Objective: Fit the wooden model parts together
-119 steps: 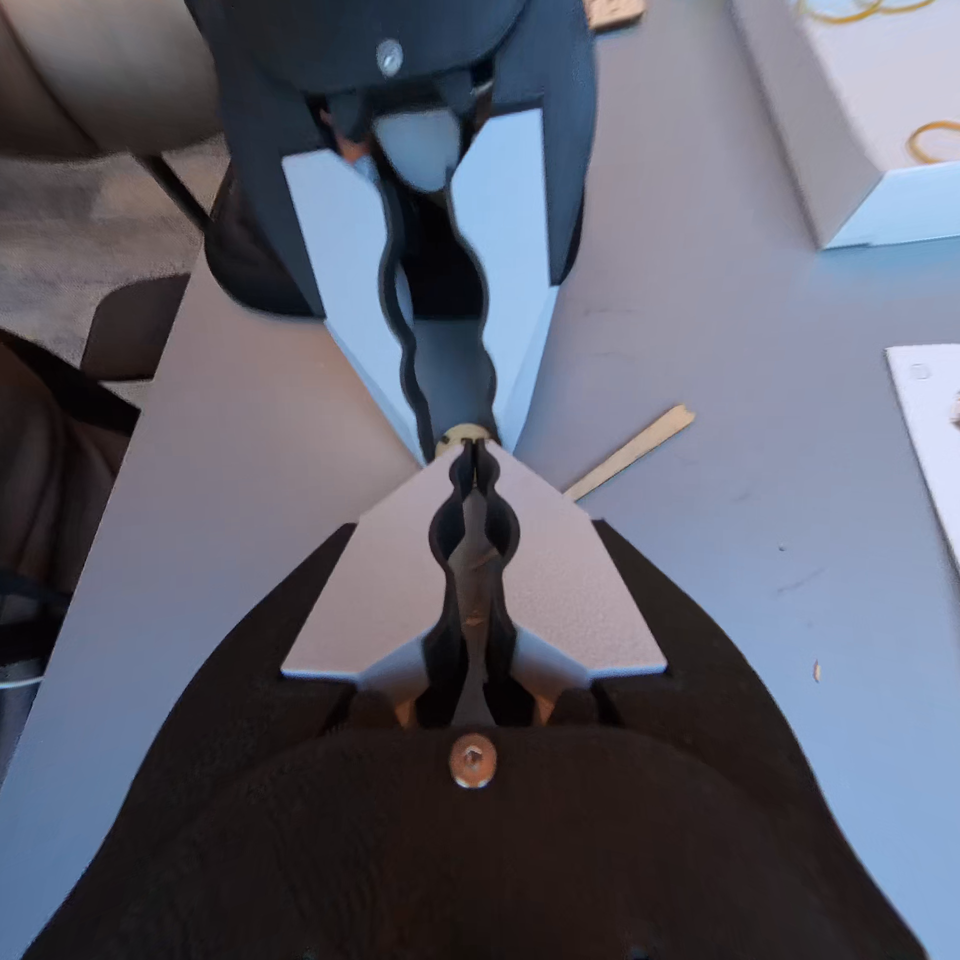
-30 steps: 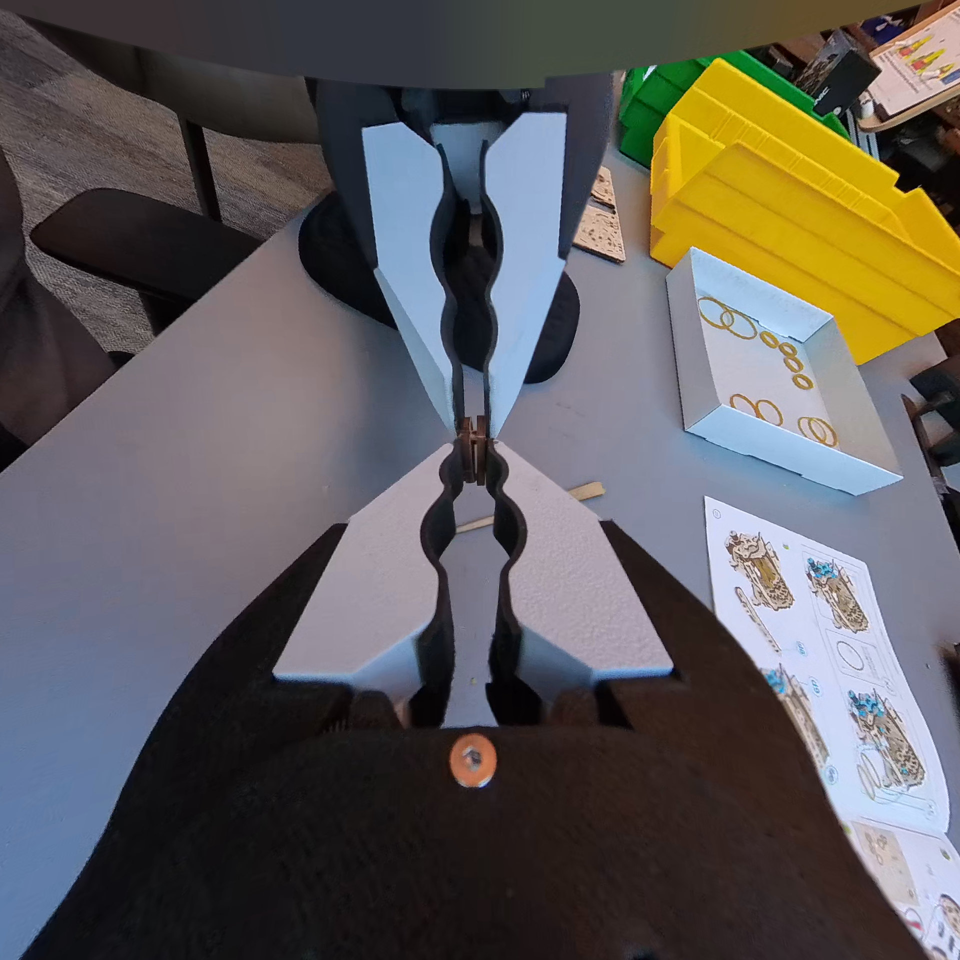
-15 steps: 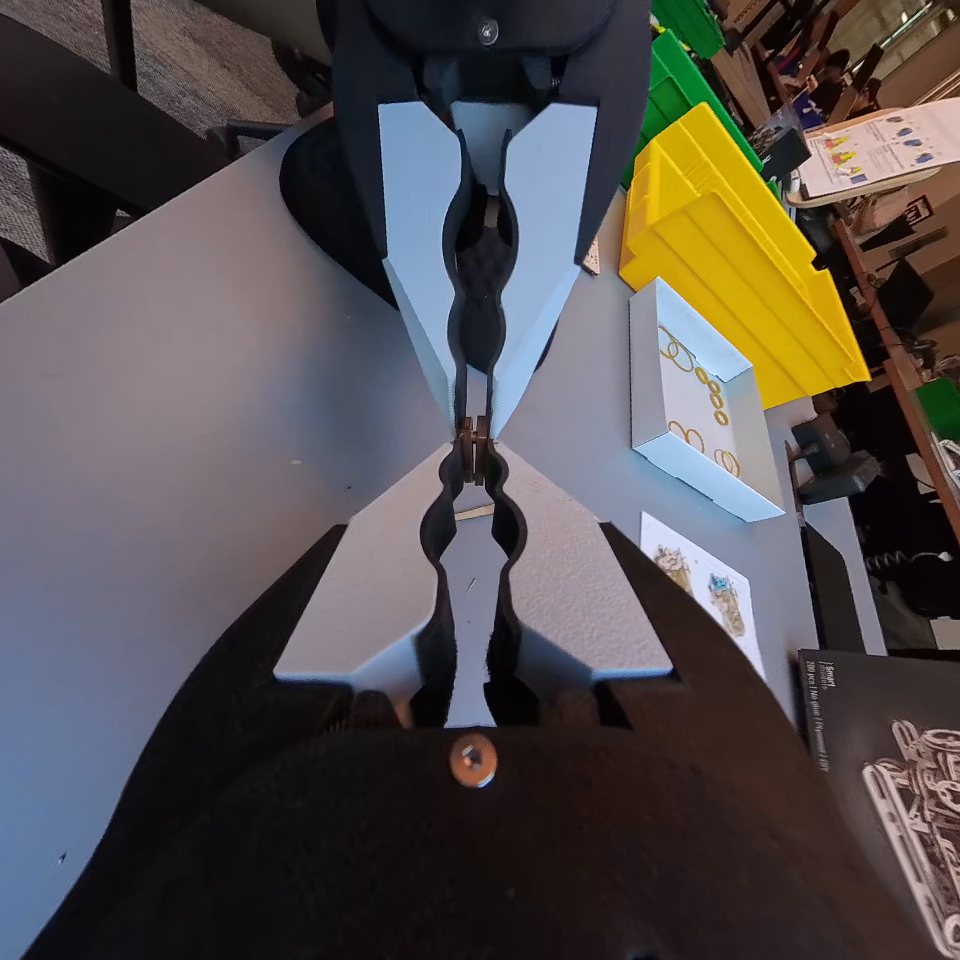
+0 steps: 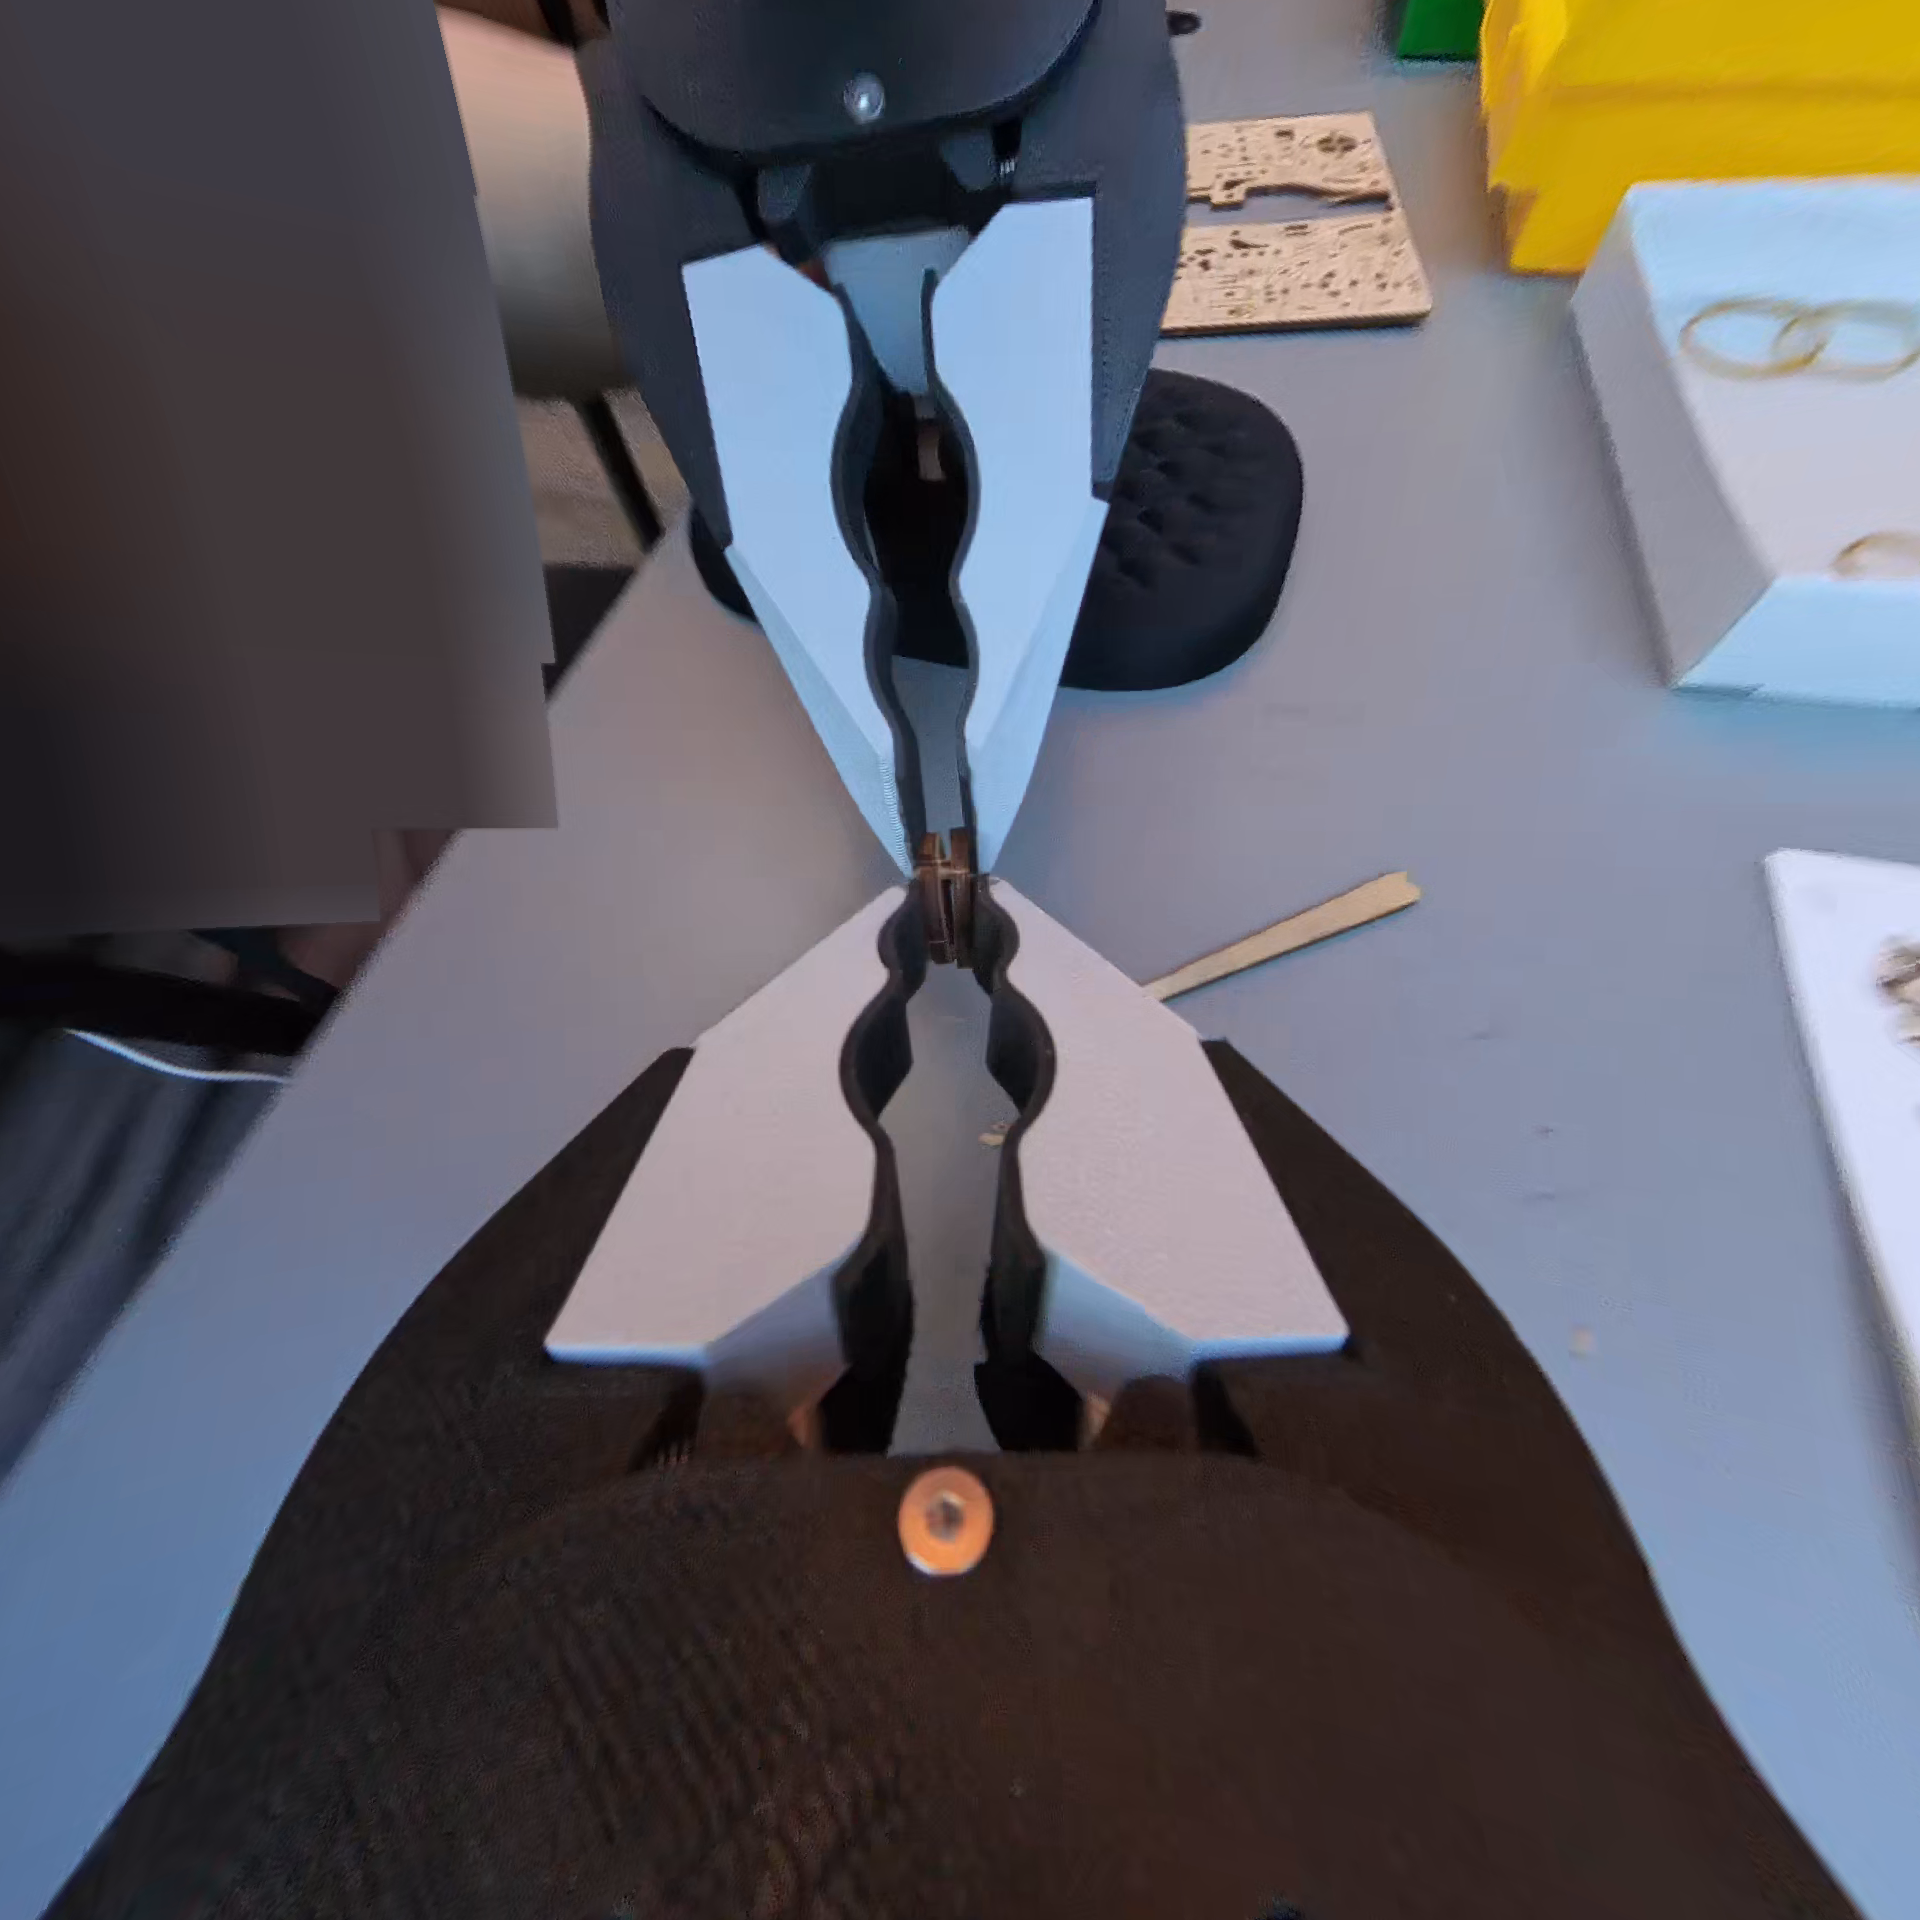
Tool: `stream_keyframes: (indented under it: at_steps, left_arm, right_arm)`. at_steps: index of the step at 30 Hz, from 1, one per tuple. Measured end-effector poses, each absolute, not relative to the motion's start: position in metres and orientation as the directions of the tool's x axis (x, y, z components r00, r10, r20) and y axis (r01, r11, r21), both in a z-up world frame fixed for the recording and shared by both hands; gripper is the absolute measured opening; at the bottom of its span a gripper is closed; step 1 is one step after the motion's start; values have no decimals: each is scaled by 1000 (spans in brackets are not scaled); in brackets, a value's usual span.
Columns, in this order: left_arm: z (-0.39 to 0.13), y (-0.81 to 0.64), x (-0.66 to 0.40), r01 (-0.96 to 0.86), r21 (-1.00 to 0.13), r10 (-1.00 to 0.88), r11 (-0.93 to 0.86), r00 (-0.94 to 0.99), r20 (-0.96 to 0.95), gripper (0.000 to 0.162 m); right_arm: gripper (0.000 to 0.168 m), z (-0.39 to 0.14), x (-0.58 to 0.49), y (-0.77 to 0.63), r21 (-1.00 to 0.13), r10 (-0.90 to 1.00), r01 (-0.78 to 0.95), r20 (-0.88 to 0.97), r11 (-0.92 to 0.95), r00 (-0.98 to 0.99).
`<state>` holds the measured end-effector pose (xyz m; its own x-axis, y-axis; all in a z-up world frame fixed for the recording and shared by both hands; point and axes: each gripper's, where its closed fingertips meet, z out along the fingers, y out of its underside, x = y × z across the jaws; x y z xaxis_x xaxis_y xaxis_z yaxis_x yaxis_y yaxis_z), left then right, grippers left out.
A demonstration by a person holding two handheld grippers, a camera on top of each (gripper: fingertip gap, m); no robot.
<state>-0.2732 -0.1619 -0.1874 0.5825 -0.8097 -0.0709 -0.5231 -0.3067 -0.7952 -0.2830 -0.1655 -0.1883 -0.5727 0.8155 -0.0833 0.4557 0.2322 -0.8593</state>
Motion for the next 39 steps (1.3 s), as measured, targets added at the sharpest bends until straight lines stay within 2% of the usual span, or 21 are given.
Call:
stream_keyframes:
  at_steps: [1,4,8,9,10,12,16,18,21,25,28,29,30,32,33,34,35,39]
  left_arm:
    - [-185,-164,-271,-461,-811,-813,-361,581,32,6]
    - [-184,-171,-267,-336,-788,-787,-516,549,281,6]
    - [-191,-182,-264,-287,-737,-750,-612,506,426,10]
    - [-193,-184,-263,-279,-725,-739,-630,502,449,5]
    - [-196,-184,-263,-282,-707,-724,-649,512,461,0]
    - [-203,-185,-261,-306,-687,-717,-659,530,452,0]
    - [-203,-190,-253,-342,-674,-730,-655,517,447,16]
    - [-206,-190,-249,-368,-675,-743,-640,520,421,18]
    - [-210,-187,-246,-416,-687,-770,-596,540,341,21]
    - [-215,-183,-242,-493,-704,-808,-511,556,197,29]
    - [-219,-180,-237,-528,-698,-814,-484,564,139,33]
    - [-222,-177,-236,-543,-691,-813,-477,571,112,32]
    - [-225,-174,-236,-564,-684,-816,-463,573,80,31]
    - [-227,-169,-233,-597,-679,-823,-427,568,17,30]
    - [-227,-168,-231,-611,-676,-829,-411,560,-1,29]
    - [-228,-167,-229,-621,-674,-832,-399,554,-18,28]
    - [-228,-166,-227,-629,-674,-834,-388,550,-32,27]
    - [-228,-156,-219,-636,-682,-846,-362,531,-47,24]
  right_arm:
    - [7,-187,-281,-168,-856,796,497,-196,147,-573]
    - [6,-186,-276,-177,-801,724,599,-423,-18,-545]
    - [6,-200,-266,-189,-704,697,708,-535,-55,-478]
    - [6,-204,-264,-191,-680,697,730,-556,-68,-453]
    - [6,-207,-259,-194,-644,677,761,-593,-73,-436]
    - [6,-218,-252,-192,-568,682,819,-633,-85,-368]
    - [9,-222,-238,-185,-411,607,899,-757,-152,-244]
    - [10,-223,-231,-180,-374,595,914,-774,-156,-215]
    - [28,-216,-237,-161,-489,689,861,-672,-136,-273]
    - [24,-181,-243,-143,-699,783,708,-494,-100,-378]
    - [22,-148,-242,-148,-895,853,441,-176,69,-491]
    - [21,-142,-241,-152,-922,863,372,-102,104,-495]
    - [19,-143,-237,-159,-923,855,365,-90,120,-511]
    - [19,-159,-227,-170,-874,823,478,-209,85,-529]
    - [0,-165,-222,-176,-850,793,520,-261,81,-551]
    - [0,-171,-219,-178,-833,786,547,-280,86,-551]
    - [0,-178,-220,-175,-822,812,558,-245,116,-529]
    - [0,-189,-228,-152,-820,902,485,82,303,-424]
